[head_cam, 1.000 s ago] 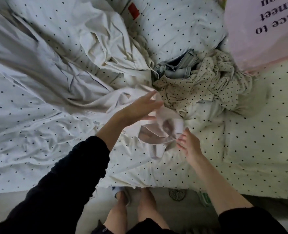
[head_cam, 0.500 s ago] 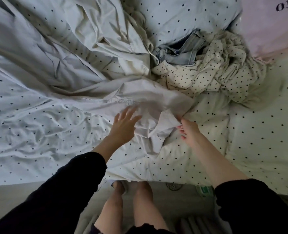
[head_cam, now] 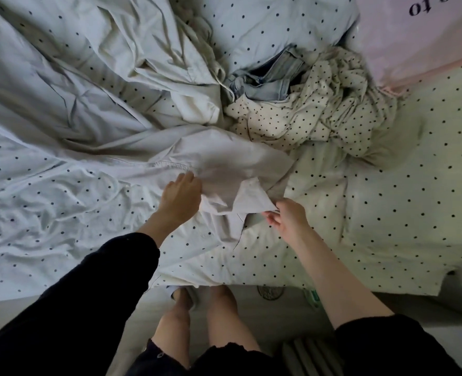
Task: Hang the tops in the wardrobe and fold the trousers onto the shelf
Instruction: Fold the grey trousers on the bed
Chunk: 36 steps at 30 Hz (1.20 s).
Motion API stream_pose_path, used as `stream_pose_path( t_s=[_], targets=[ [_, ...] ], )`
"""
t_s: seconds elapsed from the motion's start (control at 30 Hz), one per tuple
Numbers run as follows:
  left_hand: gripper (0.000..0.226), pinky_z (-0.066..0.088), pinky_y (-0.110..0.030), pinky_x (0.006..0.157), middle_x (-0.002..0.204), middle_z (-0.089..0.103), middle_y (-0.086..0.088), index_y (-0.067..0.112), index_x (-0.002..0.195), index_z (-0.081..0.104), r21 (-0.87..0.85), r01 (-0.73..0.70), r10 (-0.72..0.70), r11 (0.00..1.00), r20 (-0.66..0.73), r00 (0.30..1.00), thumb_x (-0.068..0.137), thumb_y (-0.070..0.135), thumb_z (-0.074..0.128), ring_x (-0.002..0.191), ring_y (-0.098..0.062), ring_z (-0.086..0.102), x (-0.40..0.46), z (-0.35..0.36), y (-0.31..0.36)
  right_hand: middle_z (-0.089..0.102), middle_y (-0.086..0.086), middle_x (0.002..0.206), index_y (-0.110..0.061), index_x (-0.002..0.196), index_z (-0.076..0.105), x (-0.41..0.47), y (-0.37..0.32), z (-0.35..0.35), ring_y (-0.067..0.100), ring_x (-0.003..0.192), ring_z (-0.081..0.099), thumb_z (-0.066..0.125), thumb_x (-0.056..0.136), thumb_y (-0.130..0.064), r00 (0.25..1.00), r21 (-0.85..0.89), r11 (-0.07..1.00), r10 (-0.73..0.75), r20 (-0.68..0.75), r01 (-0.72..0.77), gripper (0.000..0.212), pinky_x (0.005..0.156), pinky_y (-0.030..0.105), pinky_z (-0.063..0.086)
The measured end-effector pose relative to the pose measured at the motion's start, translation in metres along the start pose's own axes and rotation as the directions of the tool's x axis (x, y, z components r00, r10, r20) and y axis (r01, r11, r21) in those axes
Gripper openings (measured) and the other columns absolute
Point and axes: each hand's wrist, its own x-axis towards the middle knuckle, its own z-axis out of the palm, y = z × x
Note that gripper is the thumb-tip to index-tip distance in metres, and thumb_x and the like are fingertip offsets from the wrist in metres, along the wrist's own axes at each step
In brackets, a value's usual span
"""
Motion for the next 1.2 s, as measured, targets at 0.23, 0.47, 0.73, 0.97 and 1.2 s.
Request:
stream_pose_path(
  t_s=[0.23, 0.47, 0.73, 0.97, 1.2],
  targets=[
    [0.012, 0.038, -0.037, 0.084, 0.110, 0.054, -0.018, -0.001, 0.096, 0.050, -0.222, -0.052, -0.061, 0.974, -0.471, 0.880, 0.086, -0.007, 0.048, 0.099, -0.030, 0.047, -0.055, -0.037, -0.029, 0.056, 0.029, 0.122, 0.007, 0.123, 0.052, -0.029, 0.000, 0.009, 0.039, 0.112, 0.058, 0.043, 0.092, 0.007, 0.971, -0.234, 0.954, -0.140, 0.195, 0.185, 0.033, 0.088, 0.039, 0.051],
    [0.021, 0.044, -0.039, 0.087, 0.116, 0.056, -0.010, 0.013, 0.107, 0.057, 0.043, 0.231, -0.228, 0.972, 0.413, 0.882, 0.094, 0.010, 0.041, 0.107, -0.029, 0.053, -0.096, 0.009, -0.024, 0.064, 0.004, 0.103, -0.010, 0.104, 0.061, -0.006, 0.045, -0.017, 0.019, 0.096, 0.061, 0.046, 0.095, -0.015, 0.977, -0.396, 0.918, 0.106, 0.187, -0.024, 0.019, 0.076, 0.032, 0.048],
    [0.035, 0.039, -0.039, 0.098, 0.134, 0.045, -0.009, 0.012, 0.129, 0.048, -0.272, 0.101, -0.046, 0.957, 0.202, 0.978, 0.097, 0.025, 0.045, 0.122, -0.028, 0.045, -0.052, 0.001, 0.028, 0.065, 0.017, 0.092, 0.000, 0.093, 0.061, 0.021, 0.037, -0.004, 0.024, 0.088, 0.063, 0.037, 0.092, 0.010, 0.979, 0.142, 0.983, 0.092, 0.182, -0.119, 0.025, 0.070, 0.028, 0.058],
    [0.068, 0.037, -0.039, 0.103, 0.138, 0.046, -0.007, 0.018, 0.139, 0.033, -0.620, 0.391, -0.162, 0.680, 0.394, 0.905, 0.086, 0.055, 0.055, 0.126, -0.024, 0.043, -0.054, 0.004, 0.084, 0.069, 0.007, 0.065, -0.004, 0.086, 0.060, 0.011, 0.037, 0.021, 0.013, 0.058, 0.066, 0.042, 0.087, 0.014, 0.962, 0.087, 0.988, 0.102, 0.255, -0.128, 0.025, 0.054, 0.020, 0.054],
    [0.057, 0.041, -0.040, 0.099, 0.128, 0.054, -0.005, 0.016, 0.128, 0.047, -0.429, 0.357, -0.173, 0.830, 0.411, 0.895, 0.082, 0.044, 0.064, 0.119, -0.024, 0.050, -0.035, 0.003, 0.082, 0.070, -0.008, 0.071, -0.018, 0.087, 0.068, 0.002, 0.040, 0.005, 0.013, 0.077, 0.064, 0.053, 0.089, -0.001, 0.892, -0.102, 0.991, -0.028, 0.451, 0.083, 0.023, 0.068, 0.019, 0.046]
  ],
)
